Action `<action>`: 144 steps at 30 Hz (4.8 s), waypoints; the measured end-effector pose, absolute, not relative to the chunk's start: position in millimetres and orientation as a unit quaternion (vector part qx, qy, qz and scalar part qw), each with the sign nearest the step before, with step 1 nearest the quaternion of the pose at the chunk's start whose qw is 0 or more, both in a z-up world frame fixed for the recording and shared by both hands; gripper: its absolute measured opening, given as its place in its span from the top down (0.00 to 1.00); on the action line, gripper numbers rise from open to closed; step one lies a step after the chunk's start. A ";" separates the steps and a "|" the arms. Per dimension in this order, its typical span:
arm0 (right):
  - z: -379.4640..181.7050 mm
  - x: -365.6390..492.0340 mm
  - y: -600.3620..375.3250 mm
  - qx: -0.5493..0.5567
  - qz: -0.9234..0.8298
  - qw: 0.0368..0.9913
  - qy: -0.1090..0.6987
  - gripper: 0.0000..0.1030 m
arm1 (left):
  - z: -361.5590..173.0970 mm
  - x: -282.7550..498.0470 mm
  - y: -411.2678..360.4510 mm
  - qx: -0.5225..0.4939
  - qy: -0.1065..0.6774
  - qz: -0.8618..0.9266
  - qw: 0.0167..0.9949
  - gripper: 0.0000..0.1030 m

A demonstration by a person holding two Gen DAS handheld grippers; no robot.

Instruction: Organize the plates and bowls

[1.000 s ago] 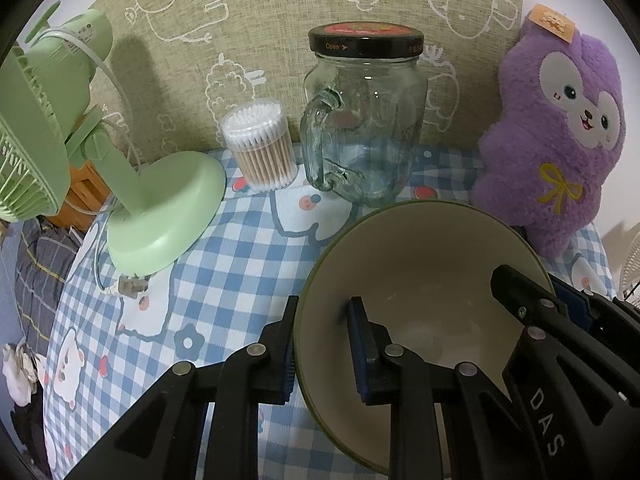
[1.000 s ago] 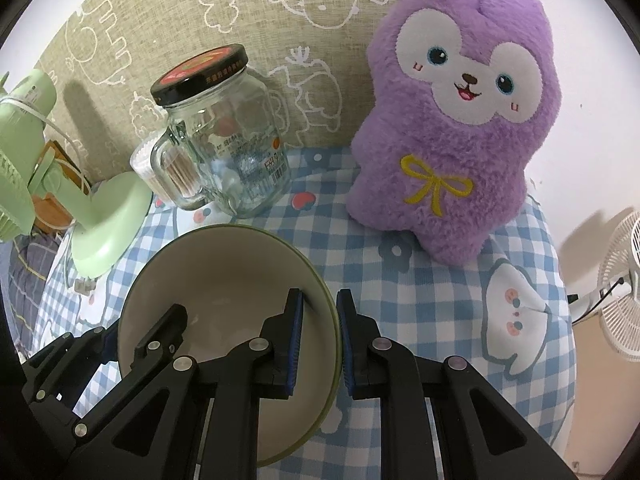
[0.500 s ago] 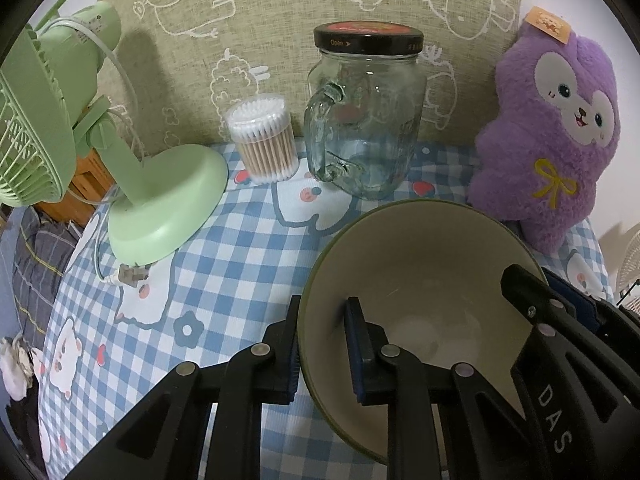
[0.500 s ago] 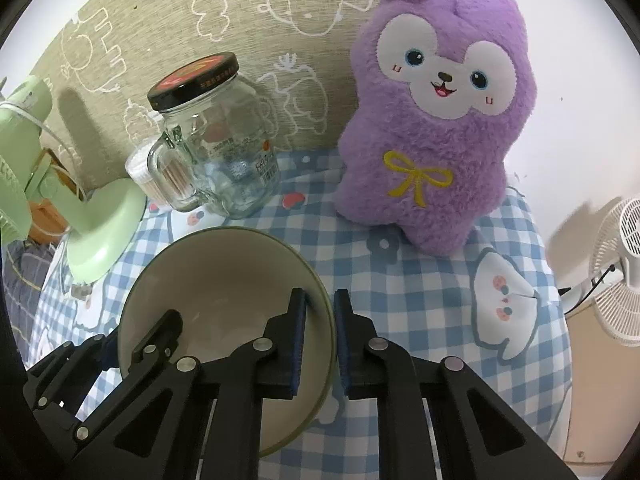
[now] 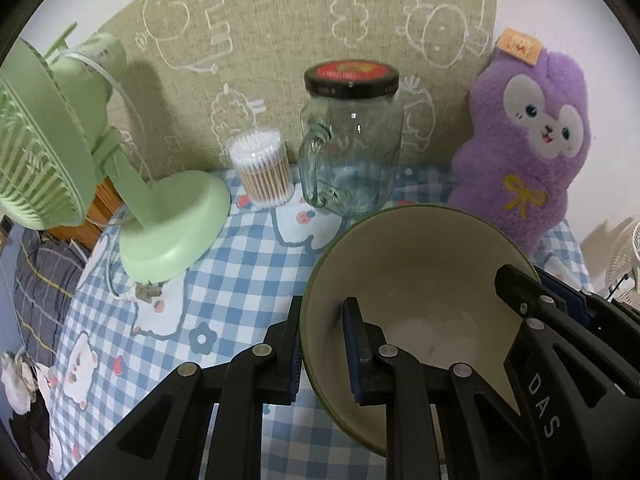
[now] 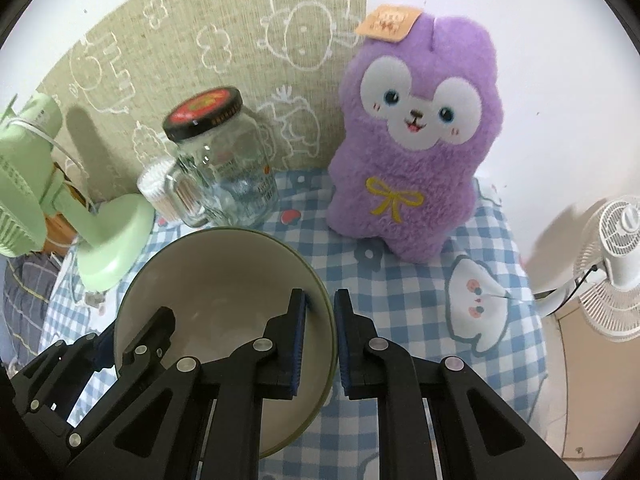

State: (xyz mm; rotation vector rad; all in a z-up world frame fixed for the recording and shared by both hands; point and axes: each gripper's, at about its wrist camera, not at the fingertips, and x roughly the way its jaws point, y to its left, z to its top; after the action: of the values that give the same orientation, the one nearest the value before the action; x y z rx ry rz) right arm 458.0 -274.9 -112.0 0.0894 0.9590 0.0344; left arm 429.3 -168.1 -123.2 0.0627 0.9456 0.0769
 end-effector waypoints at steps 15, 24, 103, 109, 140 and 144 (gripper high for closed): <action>-41.2 408.2 -272.2 0.045 0.007 0.900 0.433 0.83 | -57.0 388.0 -168.4 0.033 0.422 0.028 0.906 0.85; -3.9 367.4 -264.9 0.048 -0.002 0.907 0.419 0.83 | -22.5 351.9 -161.0 0.032 0.411 0.020 0.911 0.85; -52.1 111.6 -179.3 0.050 -0.050 0.898 0.435 0.83 | -65.2 108.6 -74.4 0.026 0.419 -0.031 0.907 0.84; -65.5 109.6 -175.7 0.050 -0.043 0.893 0.446 0.83 | -82.4 107.0 -70.2 0.018 0.439 -0.028 0.898 0.83; -95.0 104.6 -163.1 0.051 -0.034 0.877 0.477 0.83 | -111.8 98.8 -56.0 0.016 0.481 -0.012 0.877 0.83; -97.7 104.2 -162.9 0.047 -0.039 0.875 0.480 0.83 | -114.5 98.4 -56.4 0.016 0.484 -0.015 0.875 0.83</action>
State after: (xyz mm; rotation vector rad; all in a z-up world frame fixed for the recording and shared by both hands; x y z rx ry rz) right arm 104.2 -162.9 -97.7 0.0978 1.0009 -0.0808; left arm 98.4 -56.4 -114.5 0.0327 1.0106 -0.0309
